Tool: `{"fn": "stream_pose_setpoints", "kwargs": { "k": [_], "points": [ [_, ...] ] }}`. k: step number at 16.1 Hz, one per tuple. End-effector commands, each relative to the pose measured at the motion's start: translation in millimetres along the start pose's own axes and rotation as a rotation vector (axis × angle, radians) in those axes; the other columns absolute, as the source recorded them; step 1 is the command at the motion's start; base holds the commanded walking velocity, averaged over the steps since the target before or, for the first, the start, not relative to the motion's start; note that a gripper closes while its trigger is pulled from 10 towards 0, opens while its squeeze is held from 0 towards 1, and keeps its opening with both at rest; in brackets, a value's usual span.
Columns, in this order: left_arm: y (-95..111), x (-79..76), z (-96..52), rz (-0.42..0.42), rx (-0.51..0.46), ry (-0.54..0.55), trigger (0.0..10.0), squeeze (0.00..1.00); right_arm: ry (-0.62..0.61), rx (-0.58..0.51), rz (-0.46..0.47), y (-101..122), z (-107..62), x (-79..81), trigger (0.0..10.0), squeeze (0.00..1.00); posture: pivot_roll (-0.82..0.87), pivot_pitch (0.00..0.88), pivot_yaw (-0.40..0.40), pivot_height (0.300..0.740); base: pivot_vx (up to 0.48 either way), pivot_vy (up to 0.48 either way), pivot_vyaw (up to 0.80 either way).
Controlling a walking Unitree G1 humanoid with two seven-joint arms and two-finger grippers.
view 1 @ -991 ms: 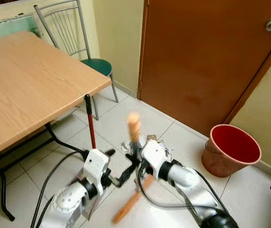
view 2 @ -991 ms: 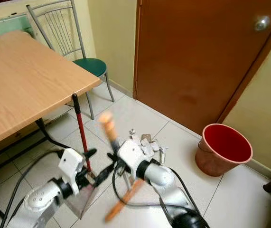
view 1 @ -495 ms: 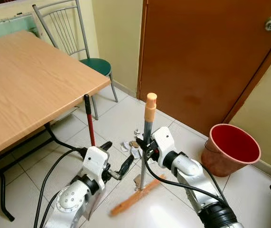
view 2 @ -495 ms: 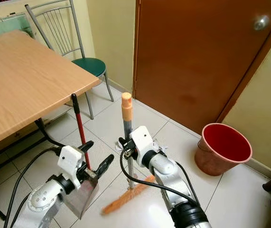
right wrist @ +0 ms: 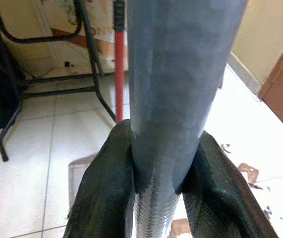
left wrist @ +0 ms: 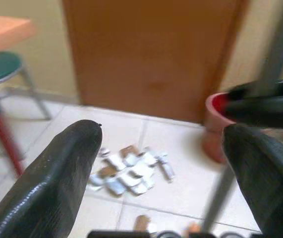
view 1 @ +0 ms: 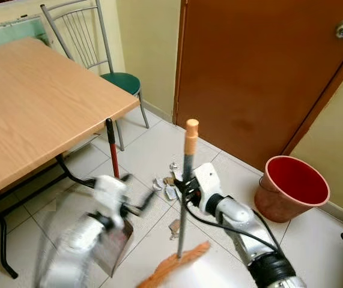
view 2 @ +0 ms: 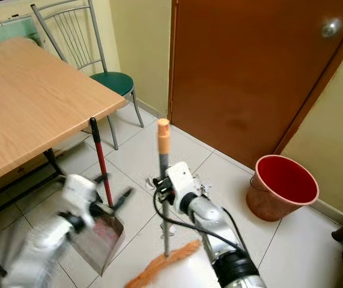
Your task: Sweep floor
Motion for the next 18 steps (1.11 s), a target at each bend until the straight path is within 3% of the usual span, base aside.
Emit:
{"fn": "stream_pose_setpoints", "kwargs": {
  "k": [1, 4, 6, 9, 12, 13, 14, 18],
  "points": [
    [-8, 7.3, -2.7, 0.003, 0.028, 0.005, 10.0, 0.0, -0.014, -0.032, -0.023, 11, 1.8, -4.0, 10.0, 0.0, 0.08, 0.099, -0.042, 0.74, 0.0, 0.0, 0.0],
    [-9, 27.4, -5.9, 0.053, 0.042, 0.039, 10.0, 0.0, -0.014, -0.022, -0.034, 7, 2.2, -2.9, 10.0, 0.0, 0.08, 0.1, -0.047, 0.74, 0.0, 0.0, 0.0],
    [-4, 46.7, -6.2, 0.144, 0.048, 0.04, 10.0, 0.0, -0.01, -0.015, -0.035, 4, 1.2, -1.2, 10.0, 0.0, 0.09, 0.101, -0.052, 0.74, 0.0, 0.0, 0.0],
    [21, 46.5, 5.9, 0.109, -0.044, 0.085, 10.0, 0.0, -0.021, -0.011, -0.031, 1, -0.8, -2.6, 10.0, 0.0, 0.09, 0.101, -0.05, 0.74, 0.0, 0.0, 0.0],
    [28, 9.3, 5.3, 0.141, -0.105, -0.008, 10.0, 0.0, -0.059, -0.028, -0.006, -1, -4.2, -5.4, 10.0, 0.0, 0.08, 0.107, -0.042, 0.74, 0.0, 0.0, 0.0],
    [26, -19.5, -1.3, 0.104, -0.123, -0.107, 10.0, 0.0, -0.071, -0.029, 0.002, -3, -5.3, -6.0, 10.0, 0.0, 0.08, 0.104, -0.039, 0.74, 0.0, 0.0, 0.0],
    [23, -31.3, -5.2, 0.102, -0.12, -0.134, 10.0, 0.0, -0.083, -0.037, 0.005, -2, -5.1, -7.7, 10.0, 0.0, 0.08, 0.104, -0.039, 0.74, 0.0, 0.0, 0.0],
    [23, -48.0, -10.7, 0.062, -0.134, -0.179, 10.0, 0.0, -0.095, -0.05, 0.012, 4, -0.4, -8.6, 10.0, 0.0, 0.09, 0.102, -0.039, 0.74, 0.0, 0.0, 0.0]
  ]
}}
Point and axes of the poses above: a point about 5 cm out from each wrist's last joint towards the gripper, its own z axis pointing out of the wrist towards the gripper, its own y axis along the axis of the wrist's last joint, x = y × z, the point moved 5 cm from there along z, pointing out of the wrist towards the gripper, and after that the axes turned 7 degrees about z, right-handed, at the moved point
